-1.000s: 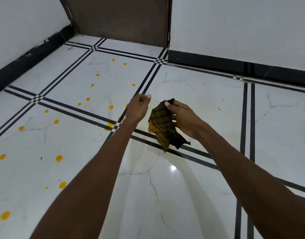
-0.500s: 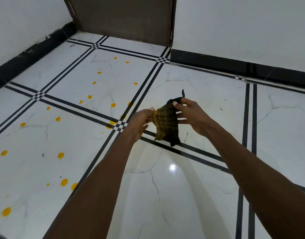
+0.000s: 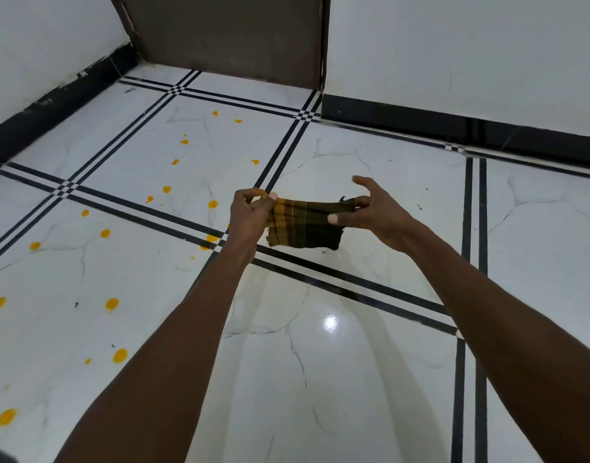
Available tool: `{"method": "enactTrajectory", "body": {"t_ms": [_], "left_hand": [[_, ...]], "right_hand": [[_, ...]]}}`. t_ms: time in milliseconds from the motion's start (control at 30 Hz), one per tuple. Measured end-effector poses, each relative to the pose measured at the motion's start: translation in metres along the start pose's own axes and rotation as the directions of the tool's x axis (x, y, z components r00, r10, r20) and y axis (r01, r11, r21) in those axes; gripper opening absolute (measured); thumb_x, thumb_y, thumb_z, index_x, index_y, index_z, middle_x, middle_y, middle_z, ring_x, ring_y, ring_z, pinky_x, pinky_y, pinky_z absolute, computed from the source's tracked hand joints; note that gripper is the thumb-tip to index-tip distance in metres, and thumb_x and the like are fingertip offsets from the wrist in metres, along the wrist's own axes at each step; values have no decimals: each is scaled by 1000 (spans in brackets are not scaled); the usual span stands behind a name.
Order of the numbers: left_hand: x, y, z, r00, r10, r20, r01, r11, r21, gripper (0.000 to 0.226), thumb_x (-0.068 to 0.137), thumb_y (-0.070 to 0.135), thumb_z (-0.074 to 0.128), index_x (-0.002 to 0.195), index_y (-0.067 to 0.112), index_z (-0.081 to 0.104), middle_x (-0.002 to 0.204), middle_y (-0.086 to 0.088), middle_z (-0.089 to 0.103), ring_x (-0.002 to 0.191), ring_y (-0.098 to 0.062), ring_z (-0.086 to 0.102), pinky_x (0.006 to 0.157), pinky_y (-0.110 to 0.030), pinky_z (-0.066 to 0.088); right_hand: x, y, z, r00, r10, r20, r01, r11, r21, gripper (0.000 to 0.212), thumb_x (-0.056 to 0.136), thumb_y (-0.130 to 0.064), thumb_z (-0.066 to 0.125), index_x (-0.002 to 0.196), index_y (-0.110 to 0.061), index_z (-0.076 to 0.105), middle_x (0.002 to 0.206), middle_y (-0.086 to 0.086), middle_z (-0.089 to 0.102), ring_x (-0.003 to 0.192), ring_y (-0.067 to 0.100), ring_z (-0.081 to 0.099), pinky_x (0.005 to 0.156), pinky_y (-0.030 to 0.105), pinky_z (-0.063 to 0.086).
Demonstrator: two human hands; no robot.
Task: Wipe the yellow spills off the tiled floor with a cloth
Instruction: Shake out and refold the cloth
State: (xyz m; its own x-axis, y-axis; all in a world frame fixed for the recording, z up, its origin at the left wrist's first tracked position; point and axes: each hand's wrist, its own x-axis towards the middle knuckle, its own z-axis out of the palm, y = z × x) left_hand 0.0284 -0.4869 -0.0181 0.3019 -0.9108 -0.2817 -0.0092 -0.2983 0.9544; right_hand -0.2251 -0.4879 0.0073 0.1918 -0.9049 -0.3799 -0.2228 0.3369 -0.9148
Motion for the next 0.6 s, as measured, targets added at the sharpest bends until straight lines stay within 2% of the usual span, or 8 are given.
{"method": "enactTrajectory", "body": {"t_ms": [33, 100, 167, 233, 333, 433, 533, 600], "left_hand": [[0, 0, -1, 1000, 16, 17, -16, 1000, -8, 38, 94, 29, 77, 126, 20, 57, 108, -11, 77, 110, -25, 74, 107, -48, 56], [-3, 1, -3, 996, 75, 56, -75, 997, 8, 35, 96, 24, 75, 128, 20, 61, 104, -10, 78, 104, -21, 75, 107, -45, 56], [-6, 4, -4, 984, 133, 115, -139, 990, 38, 29, 97, 20, 74, 126, 17, 70, 104, -8, 79, 102, -18, 76, 104, -42, 58], [-8, 7, -6, 972, 152, 178, -168, 983, 78, 29, 93, 18, 78, 122, 17, 75, 110, -7, 79, 106, -19, 76, 105, -43, 58], [-11, 9, -9, 960, 163, 228, -212, 955, 206, 43, 81, 15, 89, 123, 17, 76, 115, -8, 78, 108, -20, 74, 104, -40, 58], [-13, 10, -9, 935, 241, 261, -337, 834, 436, 49, 77, 12, 91, 124, 11, 76, 115, -7, 76, 99, -15, 66, 97, -32, 56], [-12, 11, -10, 920, 288, 266, -390, 745, 542, 38, 79, 11, 89, 115, 9, 78, 106, -7, 74, 95, -17, 65, 92, -30, 55], [-8, 10, -13, 924, 292, 245, -381, 740, 555, 27, 81, 18, 88, 105, 9, 78, 98, -3, 69, 87, -11, 63, 83, -23, 51]], "right_hand": [[0, -1, 1, 1000, -26, 3, 27, 990, -137, 90, 76, -9, 91, 152, -19, 43, 126, 7, 61, 112, 22, 64, 91, 31, 54], [2, -5, 3, 997, -79, -5, 71, 914, -400, 70, 78, -11, 91, 141, -13, 61, 127, 10, 66, 116, 28, 64, 94, 34, 53], [5, -8, 6, 989, -145, -24, 107, 822, -560, 48, 84, -11, 86, 129, -7, 71, 123, 12, 70, 112, 27, 65, 86, 28, 49], [9, -8, 6, 977, -205, -54, 126, 767, -629, 34, 88, -11, 82, 120, -5, 74, 116, 13, 74, 103, 25, 66, 71, 17, 44], [10, -8, 3, 971, -222, -90, 107, 737, -667, 22, 95, -14, 75, 114, -2, 77, 108, 15, 75, 89, 20, 62, 61, 15, 39], [8, -5, 2, 964, -245, -104, 112, 726, -678, 20, 98, -16, 71, 106, 1, 78, 101, 19, 75, 85, 24, 61, 66, 26, 39], [4, 0, 1, 959, -273, -81, 177, 795, -580, 23, 102, -18, 65, 107, 1, 77, 108, 16, 75, 104, 26, 66, 73, 25, 39], [2, 5, 1, 975, -210, -70, 167, 908, -385, 26, 106, -23, 59, 121, -8, 74, 120, 7, 74, 113, 19, 65, 80, 22, 47]]}}
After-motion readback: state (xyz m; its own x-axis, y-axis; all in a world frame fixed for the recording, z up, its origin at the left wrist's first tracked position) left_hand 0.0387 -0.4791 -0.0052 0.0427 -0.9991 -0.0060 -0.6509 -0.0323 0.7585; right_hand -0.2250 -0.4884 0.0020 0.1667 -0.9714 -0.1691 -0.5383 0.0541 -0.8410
